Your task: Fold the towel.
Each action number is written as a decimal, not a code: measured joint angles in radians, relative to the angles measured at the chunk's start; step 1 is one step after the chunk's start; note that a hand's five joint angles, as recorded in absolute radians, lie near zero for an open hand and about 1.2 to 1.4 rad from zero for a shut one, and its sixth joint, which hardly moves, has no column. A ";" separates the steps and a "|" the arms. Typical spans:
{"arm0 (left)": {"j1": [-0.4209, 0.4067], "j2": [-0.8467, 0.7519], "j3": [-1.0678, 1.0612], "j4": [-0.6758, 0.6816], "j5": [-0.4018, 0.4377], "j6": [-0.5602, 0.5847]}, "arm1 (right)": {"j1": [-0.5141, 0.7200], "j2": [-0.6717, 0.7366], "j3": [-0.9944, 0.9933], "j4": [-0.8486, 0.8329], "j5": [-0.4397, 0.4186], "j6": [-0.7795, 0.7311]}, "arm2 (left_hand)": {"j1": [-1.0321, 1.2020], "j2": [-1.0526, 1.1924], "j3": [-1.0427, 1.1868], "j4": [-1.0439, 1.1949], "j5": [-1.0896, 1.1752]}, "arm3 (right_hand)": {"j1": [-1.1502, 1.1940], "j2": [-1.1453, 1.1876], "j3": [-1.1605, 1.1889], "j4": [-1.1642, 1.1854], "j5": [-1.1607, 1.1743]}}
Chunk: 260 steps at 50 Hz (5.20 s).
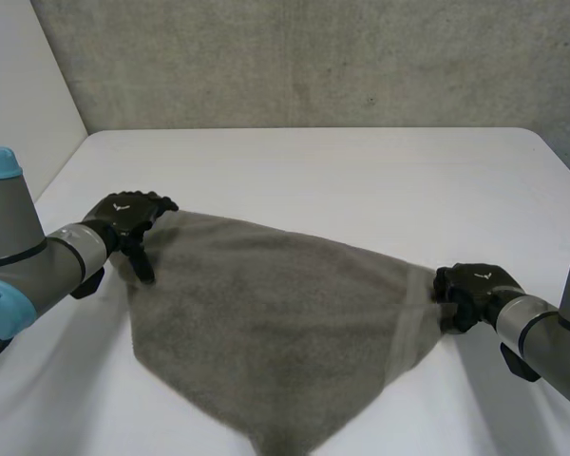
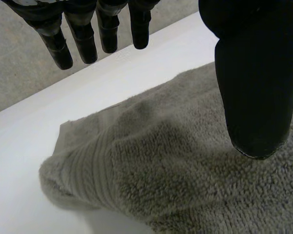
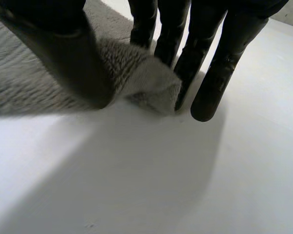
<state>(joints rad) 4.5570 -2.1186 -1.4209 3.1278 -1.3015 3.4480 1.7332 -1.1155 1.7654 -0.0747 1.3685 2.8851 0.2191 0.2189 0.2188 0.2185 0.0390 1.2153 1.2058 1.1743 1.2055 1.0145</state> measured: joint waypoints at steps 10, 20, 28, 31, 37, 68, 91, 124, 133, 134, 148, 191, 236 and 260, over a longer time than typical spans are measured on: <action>0.000 -0.036 0.004 0.001 -0.004 0.007 | 0.001 -0.028 0.017 -0.063 -0.006 -0.002 | 0.129 0.125 0.125 0.125 0.132 | 0.108 0.105 0.124 0.133 0.124; -0.001 -0.074 0.010 0.005 -0.004 0.008 | 0.001 -0.062 0.029 -0.080 -0.008 -0.001 | 0.338 0.339 0.339 0.340 0.343 | 0.108 0.105 0.124 0.133 0.124; -0.001 -0.095 0.016 0.007 -0.005 0.008 | 0.000 -0.065 0.025 -0.083 -0.010 -0.002 | 0.514 0.517 0.509 0.510 0.512 | 0.111 0.105 0.124 0.133 0.124; -0.001 -0.105 0.019 0.011 -0.007 0.009 | 0.000 -0.064 0.021 -0.088 -0.010 -0.004 | 0.707 0.715 0.712 0.716 0.716 | 0.111 0.105 0.124 0.133 0.124; -0.002 -0.126 0.045 0.036 -0.033 0.010 | 0.002 -0.054 -0.004 -0.097 -0.010 -0.042 | 0.936 0.955 0.952 0.955 0.939 | 0.111 0.105 0.124 0.133 0.124; -0.114 0.093 0.304 0.202 -0.315 -0.381 | 0.056 -0.020 -0.477 -0.427 -0.040 -0.090 | 0.976 0.998 0.996 0.999 0.989 | 0.113 0.106 0.148 0.133 0.132; -0.161 0.157 -0.369 0.198 -0.305 -0.308 | -0.019 0.075 -0.142 -0.217 -0.192 -0.353 | 0.976 0.999 0.997 0.999 0.989 | 0.115 0.115 0.156 0.133 0.132; -0.164 0.378 -0.307 0.130 -0.298 -0.237 | -0.096 -0.163 -0.170 0.005 -0.182 -0.095 | 0.052 0.053 0.049 0.049 0.058 | -0.977 -0.956 -0.929 -0.943 -0.955; -0.142 0.165 -0.113 0.038 -0.254 -0.212 | -0.087 -0.091 -0.224 0.009 -0.181 -0.011 | 0.197 0.198 0.199 0.197 0.205 | -0.977 -0.956 -0.929 -0.943 -0.955; -0.140 0.146 -0.097 0.024 -0.252 -0.208 | -0.086 -0.086 -0.226 0.010 -0.181 -0.011 | 0.198 0.199 0.200 0.198 0.206 | -0.977 -0.956 -0.929 -0.943 -0.955; -0.109 -0.105 0.112 -0.116 -0.246 -0.082 | -0.085 -0.034 -0.220 0.009 -0.182 -0.026 | 0.219 0.219 0.220 0.218 0.223 | -0.977 -0.956 -0.929 -0.943 -0.955; -0.113 -0.048 0.057 -0.095 -0.254 -0.038 | -0.085 -0.011 -0.224 0.006 -0.183 -0.029 | 0.681 0.681 0.684 0.684 0.689 | -0.977 -0.956 -0.929 -0.943 -0.955; -0.231 0.526 -0.030 -0.081 -0.248 -0.041 | 0.080 0.127 -0.747 0.366 -0.316 0.199 | 0.976 0.997 0.998 0.999 0.994 | -0.981 -0.956 -0.929 -0.943 -0.955; -0.216 0.652 -0.113 -0.046 -0.248 -0.039 | 0.158 0.469 -1.033 0.505 -0.367 0.188 | 0.976 0.998 0.998 0.999 0.994 | -0.699 -0.680 -0.650 -0.682 -0.678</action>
<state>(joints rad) 4.3405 -1.4667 -1.5343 3.0823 -1.5498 3.4085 1.8910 -0.6461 0.7327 0.4307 1.0019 3.0732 1.1946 1.2166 1.2172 1.2175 1.0327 0.5163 0.5253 0.5242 0.5239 0.3360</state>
